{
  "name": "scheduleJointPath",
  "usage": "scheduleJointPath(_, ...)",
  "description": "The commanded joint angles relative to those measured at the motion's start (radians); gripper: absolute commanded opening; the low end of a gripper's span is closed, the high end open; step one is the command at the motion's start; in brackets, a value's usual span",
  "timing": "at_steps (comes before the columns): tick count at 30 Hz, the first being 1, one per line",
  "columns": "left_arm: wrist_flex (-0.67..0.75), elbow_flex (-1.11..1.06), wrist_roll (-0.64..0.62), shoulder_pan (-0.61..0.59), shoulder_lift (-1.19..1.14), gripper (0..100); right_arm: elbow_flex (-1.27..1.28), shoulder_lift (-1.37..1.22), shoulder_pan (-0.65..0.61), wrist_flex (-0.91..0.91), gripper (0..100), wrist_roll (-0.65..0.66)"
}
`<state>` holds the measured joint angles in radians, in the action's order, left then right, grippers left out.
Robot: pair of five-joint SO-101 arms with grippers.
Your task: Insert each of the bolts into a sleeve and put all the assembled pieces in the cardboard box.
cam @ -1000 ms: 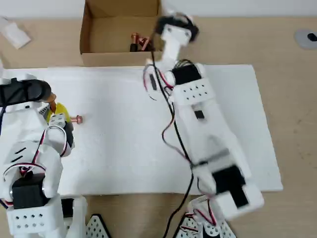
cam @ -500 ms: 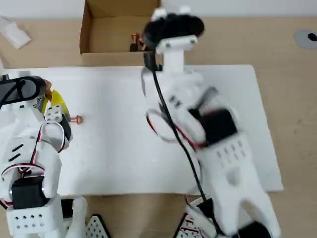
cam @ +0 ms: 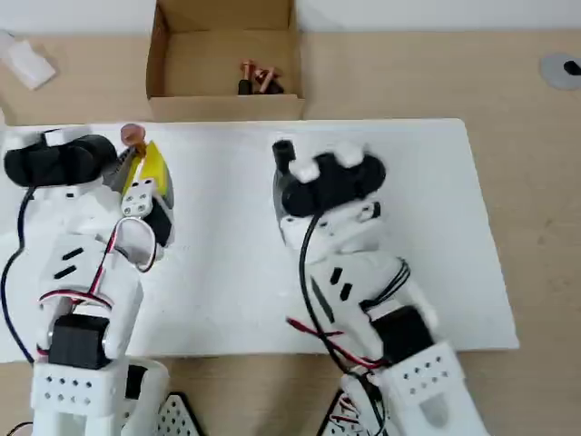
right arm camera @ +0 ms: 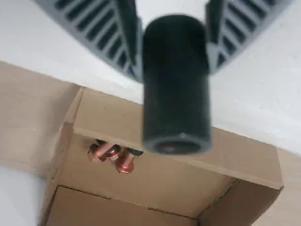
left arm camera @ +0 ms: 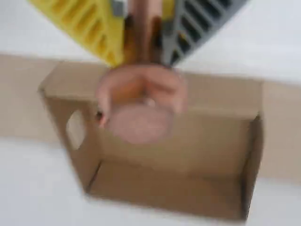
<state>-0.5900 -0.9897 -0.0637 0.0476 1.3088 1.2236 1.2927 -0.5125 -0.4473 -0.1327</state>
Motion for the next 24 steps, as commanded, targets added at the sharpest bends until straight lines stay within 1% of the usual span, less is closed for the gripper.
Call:
scheduleJointPath(1,0.104,0.011,-0.049,0.015,0.008,0,0.171,0.068,-0.015,0.222,0.9,0.008)
scheduleJointPath(4,0.152,0.023,-0.081,0.018,0.008,0,0.277,0.090,-0.030,0.325,0.9,0.008)
scheduleJointPath(6,0.133,0.066,-0.106,0.037,0.005,0,0.328,0.105,-0.053,0.359,0.9,0.008)
scheduleJointPath(11,0.054,0.161,-0.114,0.210,0.005,0,0.412,0.159,-0.154,0.397,0.9,0.008)
scheduleJointPath(13,0.058,0.164,-0.110,0.244,0.004,0,0.426,0.183,-0.168,0.402,0.9,0.008)
scheduleJointPath(17,0.057,0.172,-0.118,0.250,-0.030,0,0.435,0.228,-0.176,0.399,0.9,0.008)
scheduleJointPath(21,0.054,0.172,-0.198,0.250,-0.081,0,0.433,0.255,-0.177,0.400,0.9,0.008)
scheduleJointPath(24,0.060,0.170,-0.212,0.250,-0.107,0,0.433,0.262,-0.177,0.399,0.9,0.003)
